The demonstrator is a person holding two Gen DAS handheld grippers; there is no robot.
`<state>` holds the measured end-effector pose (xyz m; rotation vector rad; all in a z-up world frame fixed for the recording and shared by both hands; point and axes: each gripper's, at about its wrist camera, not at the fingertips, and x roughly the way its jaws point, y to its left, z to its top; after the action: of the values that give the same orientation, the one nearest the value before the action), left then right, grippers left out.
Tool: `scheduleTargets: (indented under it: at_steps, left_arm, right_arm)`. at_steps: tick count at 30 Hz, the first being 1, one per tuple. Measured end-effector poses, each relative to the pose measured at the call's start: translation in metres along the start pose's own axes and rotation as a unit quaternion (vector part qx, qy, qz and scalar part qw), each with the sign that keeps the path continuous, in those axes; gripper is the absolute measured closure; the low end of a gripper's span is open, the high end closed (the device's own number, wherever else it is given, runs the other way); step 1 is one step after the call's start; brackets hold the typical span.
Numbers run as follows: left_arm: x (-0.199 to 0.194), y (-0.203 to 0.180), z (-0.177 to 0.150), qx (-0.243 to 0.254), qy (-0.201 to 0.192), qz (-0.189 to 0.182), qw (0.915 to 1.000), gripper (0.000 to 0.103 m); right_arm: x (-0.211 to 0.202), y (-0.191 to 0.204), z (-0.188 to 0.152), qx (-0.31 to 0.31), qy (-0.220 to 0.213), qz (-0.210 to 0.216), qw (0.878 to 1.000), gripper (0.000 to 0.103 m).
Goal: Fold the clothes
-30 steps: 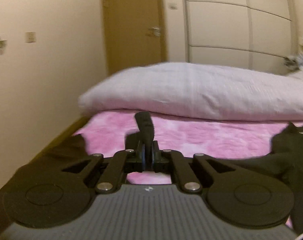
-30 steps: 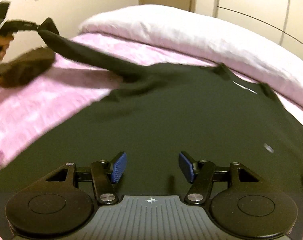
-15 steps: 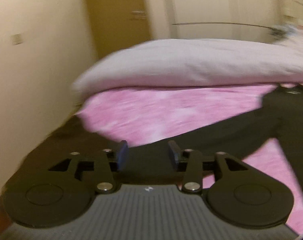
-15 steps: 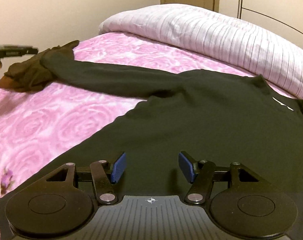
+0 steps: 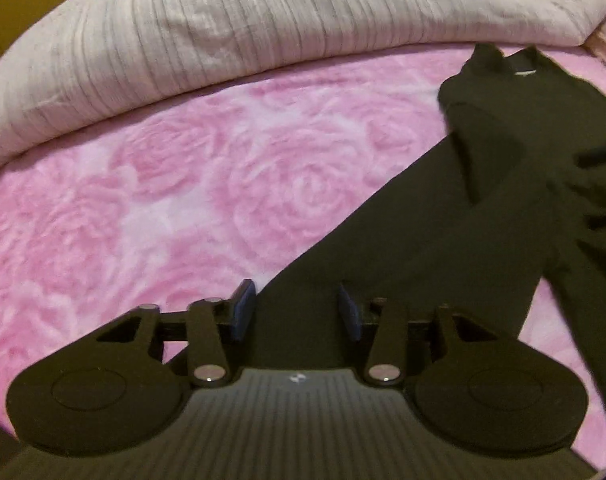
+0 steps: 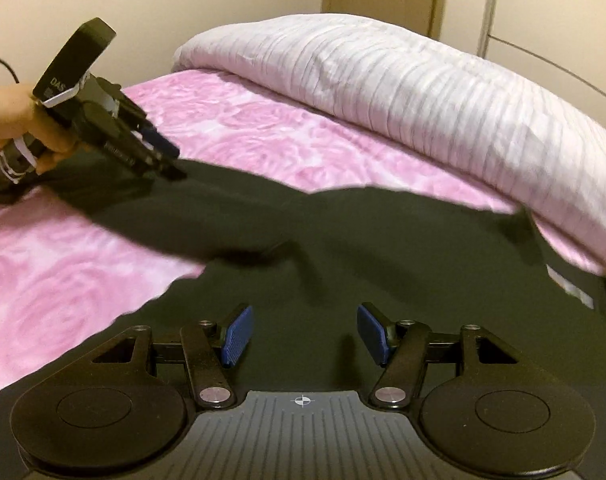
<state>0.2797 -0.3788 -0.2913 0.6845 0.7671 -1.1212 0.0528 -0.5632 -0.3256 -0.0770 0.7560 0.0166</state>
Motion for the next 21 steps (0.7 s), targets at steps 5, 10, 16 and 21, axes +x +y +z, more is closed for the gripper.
scheduleTargets:
  at_steps: [5, 10, 16, 21]
  left_arm:
    - [-0.006, 0.005, 0.004, 0.014, -0.039, 0.060, 0.9973, 0.102]
    - [0.004, 0.019, -0.001, -0.030, -0.058, 0.088, 0.9940, 0.092]
    - [-0.025, 0.026, -0.010, -0.064, -0.074, 0.104, 0.9898, 0.073]
    - [-0.076, -0.009, -0.039, -0.070, -0.088, 0.058, 0.9920, 0.069]
  right_arm:
    - [0.026, -0.015, 0.018, 0.010, -0.016, -0.016, 1.000, 0.042]
    - [0.043, -0.017, 0.019, 0.028, 0.005, -0.002, 1.000, 0.042]
    - [0.022, -0.020, -0.003, 0.061, 0.029, 0.006, 0.998, 0.042]
    - [-0.028, -0.013, -0.042, 0.082, 0.055, -0.001, 0.995, 0.041]
